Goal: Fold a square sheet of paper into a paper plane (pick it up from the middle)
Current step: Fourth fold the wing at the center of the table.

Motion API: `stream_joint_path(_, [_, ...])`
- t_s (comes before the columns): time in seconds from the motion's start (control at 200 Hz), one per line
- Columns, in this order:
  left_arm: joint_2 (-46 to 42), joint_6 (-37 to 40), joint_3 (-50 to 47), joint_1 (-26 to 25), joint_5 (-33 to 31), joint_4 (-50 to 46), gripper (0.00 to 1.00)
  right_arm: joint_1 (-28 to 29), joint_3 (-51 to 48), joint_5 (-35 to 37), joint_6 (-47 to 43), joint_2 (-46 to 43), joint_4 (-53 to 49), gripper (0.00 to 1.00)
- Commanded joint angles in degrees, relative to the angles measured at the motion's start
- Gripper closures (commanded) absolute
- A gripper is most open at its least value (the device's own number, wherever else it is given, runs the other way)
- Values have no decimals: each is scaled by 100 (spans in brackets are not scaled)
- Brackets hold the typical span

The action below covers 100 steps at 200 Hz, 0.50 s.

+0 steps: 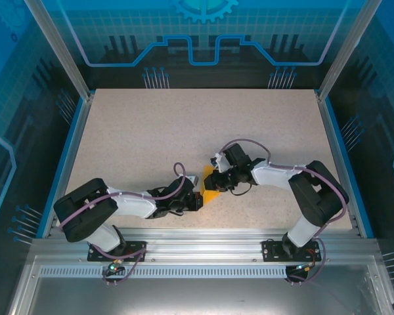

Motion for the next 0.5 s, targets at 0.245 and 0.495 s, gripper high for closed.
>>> stream_joint_path(0.245, [9, 66, -156, 143, 166, 76, 88, 3, 341, 30, 66, 635, 165, 81])
stream_joint_path(0.495, [-79, 154, -143, 143, 141, -145, 78, -51, 544, 15, 48, 718, 139, 81])
